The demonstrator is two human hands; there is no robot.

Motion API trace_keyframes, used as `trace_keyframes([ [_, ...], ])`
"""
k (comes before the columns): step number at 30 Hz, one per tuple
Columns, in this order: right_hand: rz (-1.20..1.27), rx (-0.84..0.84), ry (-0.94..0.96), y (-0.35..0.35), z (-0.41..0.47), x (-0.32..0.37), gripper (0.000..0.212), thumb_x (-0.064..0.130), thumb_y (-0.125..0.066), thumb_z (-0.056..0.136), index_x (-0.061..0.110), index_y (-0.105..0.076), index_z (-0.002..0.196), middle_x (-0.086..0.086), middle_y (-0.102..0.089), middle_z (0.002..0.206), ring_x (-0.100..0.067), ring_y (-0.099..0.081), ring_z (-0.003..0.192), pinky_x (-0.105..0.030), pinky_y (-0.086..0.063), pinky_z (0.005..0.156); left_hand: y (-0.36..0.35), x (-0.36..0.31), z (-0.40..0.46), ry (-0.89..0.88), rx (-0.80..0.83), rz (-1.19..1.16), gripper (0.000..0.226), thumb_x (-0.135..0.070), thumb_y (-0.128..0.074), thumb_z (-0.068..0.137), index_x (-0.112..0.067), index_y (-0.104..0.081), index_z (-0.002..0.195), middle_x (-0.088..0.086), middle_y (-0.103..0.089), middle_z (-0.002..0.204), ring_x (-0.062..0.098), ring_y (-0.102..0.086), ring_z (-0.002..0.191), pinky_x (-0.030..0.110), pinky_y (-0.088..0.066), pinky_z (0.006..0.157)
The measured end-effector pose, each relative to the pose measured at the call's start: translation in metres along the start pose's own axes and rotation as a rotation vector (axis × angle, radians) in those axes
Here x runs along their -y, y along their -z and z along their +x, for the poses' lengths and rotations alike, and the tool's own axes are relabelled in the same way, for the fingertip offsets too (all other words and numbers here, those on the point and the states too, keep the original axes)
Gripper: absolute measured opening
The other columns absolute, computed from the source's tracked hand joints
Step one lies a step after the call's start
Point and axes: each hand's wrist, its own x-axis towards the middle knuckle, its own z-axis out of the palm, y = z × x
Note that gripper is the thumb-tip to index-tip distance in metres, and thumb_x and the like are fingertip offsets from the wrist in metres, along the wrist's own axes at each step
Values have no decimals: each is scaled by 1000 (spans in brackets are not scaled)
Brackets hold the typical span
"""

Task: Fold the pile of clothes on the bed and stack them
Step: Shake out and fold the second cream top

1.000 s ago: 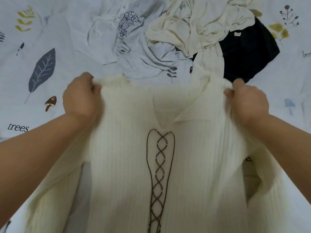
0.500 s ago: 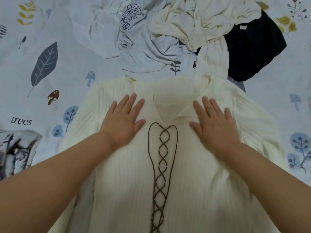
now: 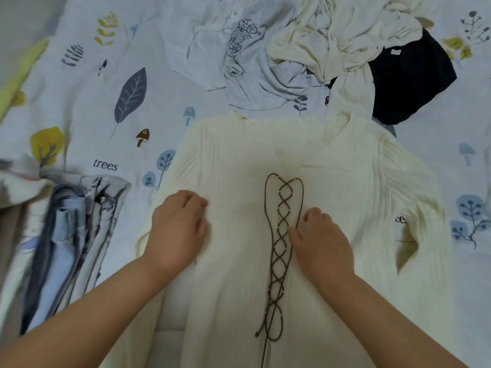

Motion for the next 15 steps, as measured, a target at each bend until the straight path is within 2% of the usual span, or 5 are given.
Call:
trace_keyframes([
  [2,-10,70,-41,-7,-6,2,20,36,-42,97,17,-44,92,4,-46,82,-13,-46,74,-25,-33,61,4,12,-16,89,-23,24,22,3,-60,77,1,-68,97,20,-62,102,39,-58,94,42,-43,76],
  [5,-3,76,-39,-10,-3,1,20,23,-40,97,12,-51,85,-3,-58,83,-16,-51,71,-27,-37,59,6,27,-35,199,-27,66,36,5,-64,71,5,-61,107,27,-55,115,46,-51,105,51,-42,83],
  [9,174,-296,-80,14,19,-2,17,22,-45,95,8,-55,92,-9,-59,81,-27,-54,74,-32,-41,64,7,42,-54,332,-42,78,45,-5,-60,81,8,-48,122,33,-46,123,46,-43,114,51,-36,92],
  [12,351,-309,-87,28,36,-4,17,22,-46,95,9,-54,102,-12,-63,89,-29,-60,79,-36,-47,70,6,50,-58,495,79,-1,40,-13,-46,90,4,-41,126,29,-52,113,41,-50,101,44,-42,82],
  [15,313,-236,-113,22,35,-2,38,24,-48,94,7,-40,128,-17,-56,111,-30,-56,93,-35,-42,73,10,54,-53,686,195,-165,16,-14,-49,91,-1,-49,99,15,-54,91,28,-52,78,31,-37,63],
])
